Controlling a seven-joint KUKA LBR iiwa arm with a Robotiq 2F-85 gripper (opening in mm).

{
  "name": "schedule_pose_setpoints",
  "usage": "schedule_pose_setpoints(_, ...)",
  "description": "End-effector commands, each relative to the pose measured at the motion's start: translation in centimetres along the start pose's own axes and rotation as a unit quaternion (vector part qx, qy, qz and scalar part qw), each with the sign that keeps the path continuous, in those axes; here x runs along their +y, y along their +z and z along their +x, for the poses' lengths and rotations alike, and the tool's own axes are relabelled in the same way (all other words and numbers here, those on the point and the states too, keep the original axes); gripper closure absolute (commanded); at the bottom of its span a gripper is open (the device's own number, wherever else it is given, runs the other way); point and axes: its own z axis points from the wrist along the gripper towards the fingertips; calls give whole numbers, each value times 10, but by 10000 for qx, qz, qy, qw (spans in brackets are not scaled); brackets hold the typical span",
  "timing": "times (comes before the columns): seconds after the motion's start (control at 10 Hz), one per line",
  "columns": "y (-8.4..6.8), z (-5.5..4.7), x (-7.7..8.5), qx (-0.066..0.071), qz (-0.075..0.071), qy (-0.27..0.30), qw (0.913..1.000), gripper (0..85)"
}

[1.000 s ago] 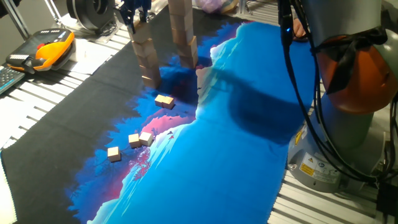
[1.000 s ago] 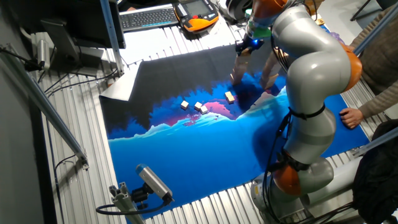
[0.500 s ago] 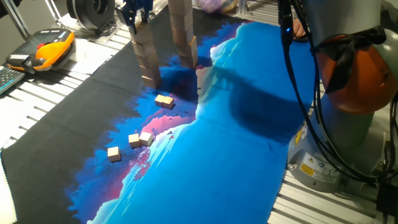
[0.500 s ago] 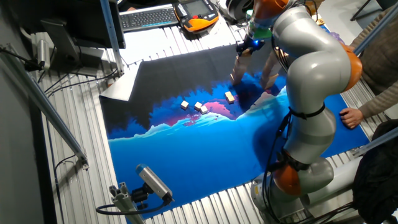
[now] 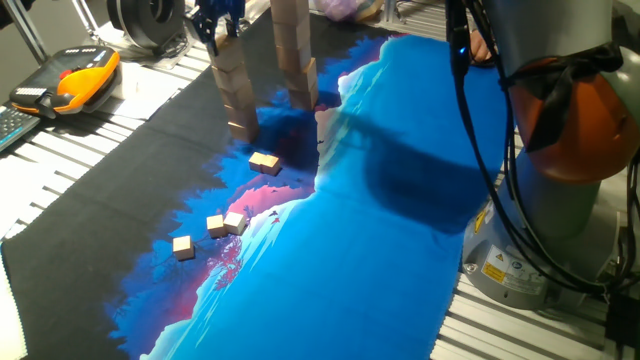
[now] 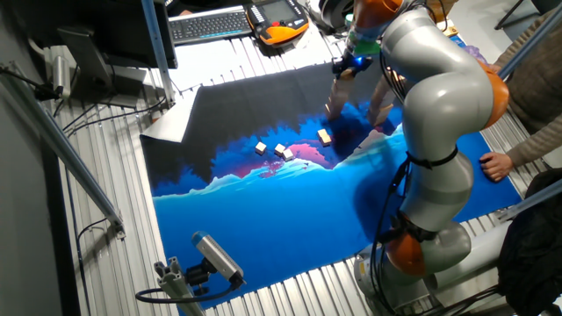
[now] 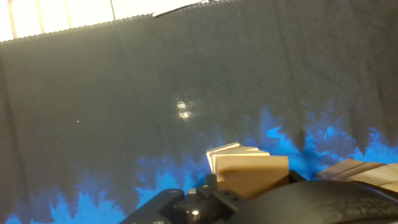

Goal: Stack the blocks in a vertical line of five

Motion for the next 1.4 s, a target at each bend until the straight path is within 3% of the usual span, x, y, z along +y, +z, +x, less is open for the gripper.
schedule_pose_setpoints(0.0,0,0,0,4,23,7,10000,170)
schedule_pose_setpoints(0.4,-5,-1,-1,55,42,37,10000,170)
schedule_pose_setpoints(0.7,-33,0,11,247,-8,165,9996,170)
schedule_pose_setpoints(0.9,-51,10,27,302,29,218,9993,170)
schedule_pose_setpoints(1.1,-64,22,40,341,-43,137,9993,510)
schedule_pose_setpoints(1.3,-68,29,44,474,-173,-97,9987,850)
